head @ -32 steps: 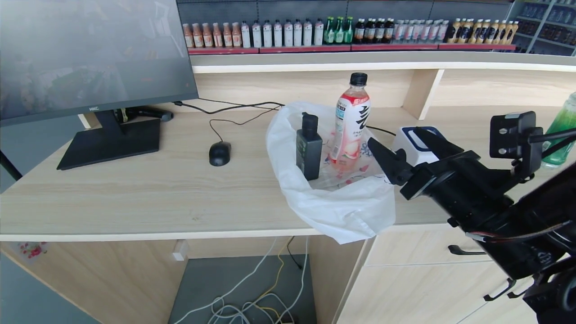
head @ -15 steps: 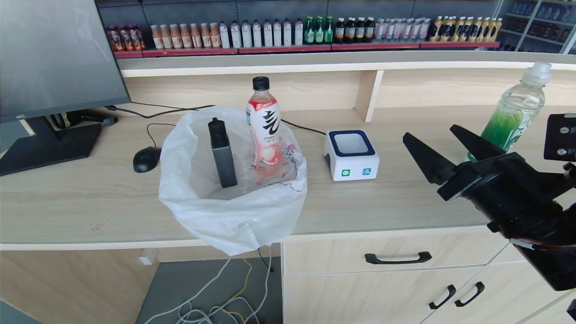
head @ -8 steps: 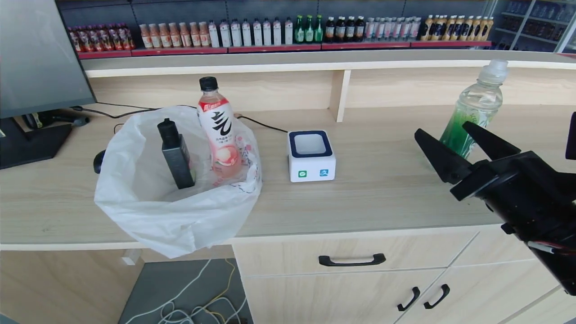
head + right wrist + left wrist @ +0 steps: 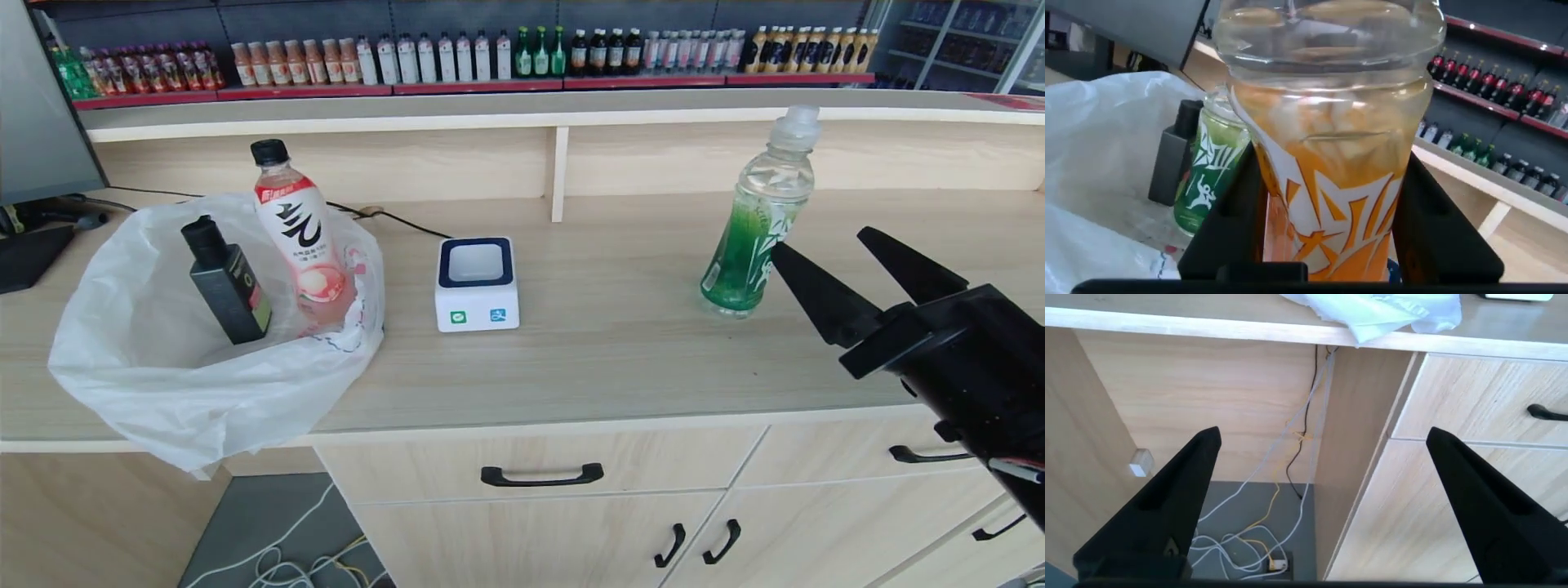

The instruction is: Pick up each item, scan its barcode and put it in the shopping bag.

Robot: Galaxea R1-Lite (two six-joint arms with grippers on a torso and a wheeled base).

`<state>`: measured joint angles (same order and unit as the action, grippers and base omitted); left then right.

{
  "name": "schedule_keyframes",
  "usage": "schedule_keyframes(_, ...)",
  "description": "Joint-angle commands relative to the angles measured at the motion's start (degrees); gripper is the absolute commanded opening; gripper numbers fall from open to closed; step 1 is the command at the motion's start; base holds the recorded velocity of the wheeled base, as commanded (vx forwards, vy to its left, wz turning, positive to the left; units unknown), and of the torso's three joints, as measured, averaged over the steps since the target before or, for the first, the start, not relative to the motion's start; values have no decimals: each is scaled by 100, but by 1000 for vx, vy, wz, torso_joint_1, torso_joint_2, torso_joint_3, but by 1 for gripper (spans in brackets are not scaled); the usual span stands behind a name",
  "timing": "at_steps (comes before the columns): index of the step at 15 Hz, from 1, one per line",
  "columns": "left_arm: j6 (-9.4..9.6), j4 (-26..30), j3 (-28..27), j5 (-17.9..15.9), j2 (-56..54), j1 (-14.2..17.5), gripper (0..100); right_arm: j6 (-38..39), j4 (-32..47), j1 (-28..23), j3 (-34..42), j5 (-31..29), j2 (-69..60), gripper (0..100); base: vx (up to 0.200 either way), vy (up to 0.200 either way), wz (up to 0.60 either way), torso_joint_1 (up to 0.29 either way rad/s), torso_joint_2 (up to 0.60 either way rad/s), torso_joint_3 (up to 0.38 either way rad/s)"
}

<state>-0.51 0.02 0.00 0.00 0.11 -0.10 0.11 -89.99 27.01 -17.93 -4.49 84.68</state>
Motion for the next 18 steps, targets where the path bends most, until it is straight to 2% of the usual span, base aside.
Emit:
schedule_keyframes(1,-2,-2,0,0,-2,1,100,-2,-1,-3,18,0,-39,100,0,-200,0,2,2,2)
schedule_keyframes(8,16,-2,0,-9,-2,1,100,-2,-1,-12,62,0,-30,100,0,-200,0,2,4,3)
schedule_keyframes(11,25,-2,0,0,-2,1,100,24,-1,252,-70,0,409,100,0,0,0,0,0,0)
schedule_keyframes(15,25,-2,0,0,-2,1,100,-29,-1,770,-870,-35,1332,100,0,0,0,0,0,0)
schedule_keyframes(18,25,-2,0,0,-2,1,100,138,-1,770,-1371,-545,1851,100,0,0,0,0,0,0)
